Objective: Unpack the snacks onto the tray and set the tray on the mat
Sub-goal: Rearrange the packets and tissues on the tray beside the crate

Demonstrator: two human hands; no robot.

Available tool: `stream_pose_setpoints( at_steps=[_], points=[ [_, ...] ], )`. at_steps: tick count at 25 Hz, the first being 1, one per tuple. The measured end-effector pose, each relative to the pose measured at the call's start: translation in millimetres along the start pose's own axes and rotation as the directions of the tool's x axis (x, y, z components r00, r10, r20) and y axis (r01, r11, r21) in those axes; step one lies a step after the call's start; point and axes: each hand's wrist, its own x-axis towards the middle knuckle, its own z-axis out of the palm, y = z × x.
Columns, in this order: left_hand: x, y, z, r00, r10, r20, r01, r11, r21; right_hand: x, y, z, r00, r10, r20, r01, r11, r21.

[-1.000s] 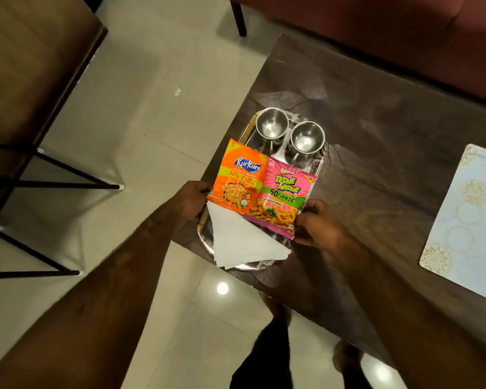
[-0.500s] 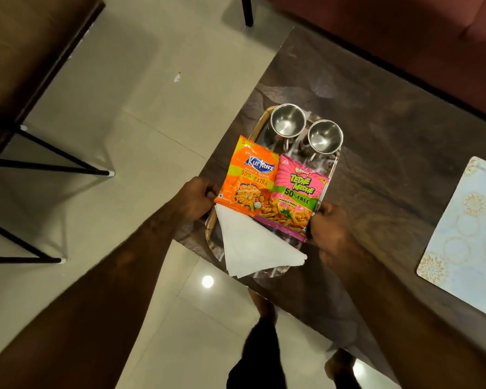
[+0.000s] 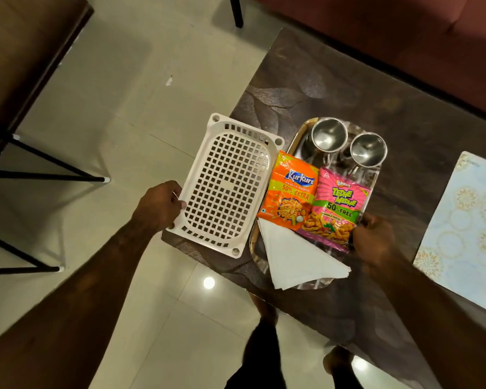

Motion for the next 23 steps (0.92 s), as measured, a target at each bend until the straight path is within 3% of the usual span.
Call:
stream_pose_setpoints(
  at_steps=[5,15,18,20,23],
  points=[
    [-4.1,-1.8,-3.6,0.997,0.044,-0.061,-0.045,0.999,-0.02,13.7,11.9,-3.5,1.0,0.014,-0.004,-0.014,0.999,-0.036],
    [-9.1,12.9,-0.9,0.999,0.004,-0.044,-0.003,0.999,0.039,15.2,15.2,1.2,1.0,0.014,-0.01,-0.015,0.996,-0.088],
    [-17.8,26.7,2.5,0.988,0.018,-0.155,0.001,0.993,0.122,12.4,19.8,-2.9,1.0,0.02,-0.001,-0.02,0.998,-0.064],
    [-25.3,41.4,5.5,0.966,0.084,-0.244,-0.052,0.989,0.136,10.7,21.9,-5.8,1.0,0.017,-0.023,-0.019,0.996,-0.085],
    [-31.3,62.4,14.3,0.96,0.16,-0.229,-0.156,0.987,0.033,7.1,20.8,-7.7,0.998,0.015,-0.053,-0.019,0.996,-0.088]
  ],
)
